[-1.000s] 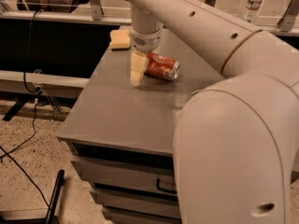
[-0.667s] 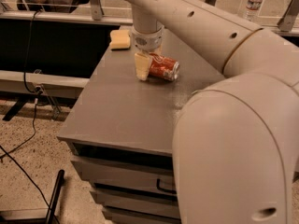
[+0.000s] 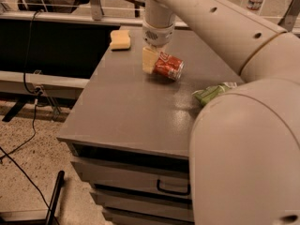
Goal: Place coke can upright
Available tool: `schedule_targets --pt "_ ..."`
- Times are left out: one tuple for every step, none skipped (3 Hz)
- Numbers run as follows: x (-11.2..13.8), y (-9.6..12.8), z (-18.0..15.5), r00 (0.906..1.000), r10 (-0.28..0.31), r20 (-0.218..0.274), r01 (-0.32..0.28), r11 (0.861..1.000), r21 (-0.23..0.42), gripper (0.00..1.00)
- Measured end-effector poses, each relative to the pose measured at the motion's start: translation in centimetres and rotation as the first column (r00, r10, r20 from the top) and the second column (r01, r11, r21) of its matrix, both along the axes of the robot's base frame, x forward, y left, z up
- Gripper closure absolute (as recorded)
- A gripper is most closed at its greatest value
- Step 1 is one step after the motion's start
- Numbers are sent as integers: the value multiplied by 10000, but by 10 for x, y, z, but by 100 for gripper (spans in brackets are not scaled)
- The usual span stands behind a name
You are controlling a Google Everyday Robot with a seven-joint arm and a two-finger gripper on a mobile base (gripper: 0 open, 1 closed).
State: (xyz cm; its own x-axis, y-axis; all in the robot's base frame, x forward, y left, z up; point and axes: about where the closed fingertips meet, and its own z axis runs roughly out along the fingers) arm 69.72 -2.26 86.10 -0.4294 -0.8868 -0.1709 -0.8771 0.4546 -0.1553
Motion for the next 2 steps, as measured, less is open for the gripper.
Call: schedule_targets --pt "-2 -6 25 9993 344 177 -376 9726 2295 100" --pt "-4 -17 46 9966 605 560 -795 8860 4568 100"
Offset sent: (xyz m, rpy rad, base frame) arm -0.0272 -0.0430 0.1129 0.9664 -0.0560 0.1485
